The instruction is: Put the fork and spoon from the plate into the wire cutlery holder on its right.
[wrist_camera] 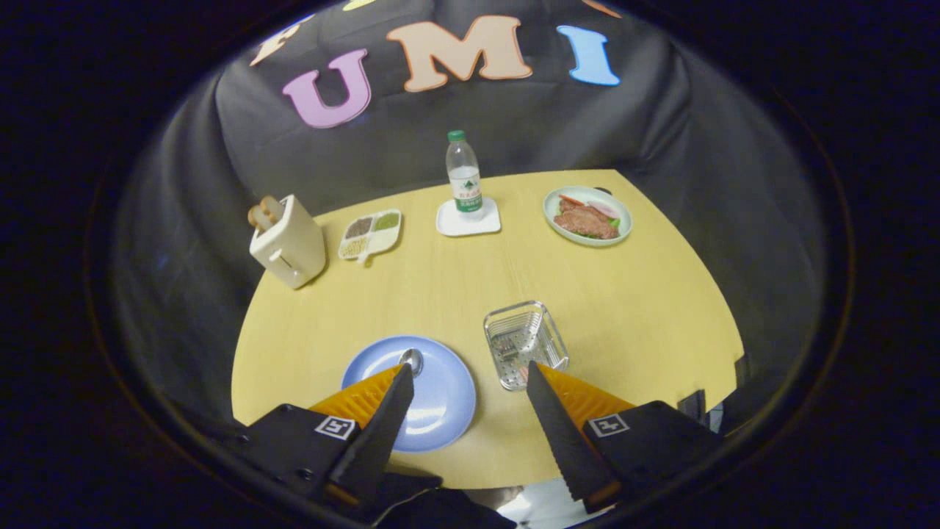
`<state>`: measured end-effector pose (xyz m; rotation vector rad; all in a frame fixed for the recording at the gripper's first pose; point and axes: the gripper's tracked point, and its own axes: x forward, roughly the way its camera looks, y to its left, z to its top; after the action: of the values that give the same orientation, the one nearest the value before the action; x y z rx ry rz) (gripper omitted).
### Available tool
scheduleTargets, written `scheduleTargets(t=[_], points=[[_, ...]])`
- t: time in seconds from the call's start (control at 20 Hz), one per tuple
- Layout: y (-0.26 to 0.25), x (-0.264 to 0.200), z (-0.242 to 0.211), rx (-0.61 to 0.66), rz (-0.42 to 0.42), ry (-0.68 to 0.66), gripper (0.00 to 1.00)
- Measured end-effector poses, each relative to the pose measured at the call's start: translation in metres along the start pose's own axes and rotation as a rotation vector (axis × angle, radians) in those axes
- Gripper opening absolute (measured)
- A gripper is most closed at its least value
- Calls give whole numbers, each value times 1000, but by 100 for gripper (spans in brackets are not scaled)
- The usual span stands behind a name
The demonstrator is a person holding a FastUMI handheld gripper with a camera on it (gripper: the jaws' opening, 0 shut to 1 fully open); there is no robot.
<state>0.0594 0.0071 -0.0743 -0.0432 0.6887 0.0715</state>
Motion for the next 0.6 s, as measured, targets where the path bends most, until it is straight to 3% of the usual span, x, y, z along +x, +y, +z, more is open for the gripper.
scheduleTargets(t=[0.3,0.6], points=[[14,-1,-30,62,-115,-141,98],[57,25,-62,94,-117,-222,98]])
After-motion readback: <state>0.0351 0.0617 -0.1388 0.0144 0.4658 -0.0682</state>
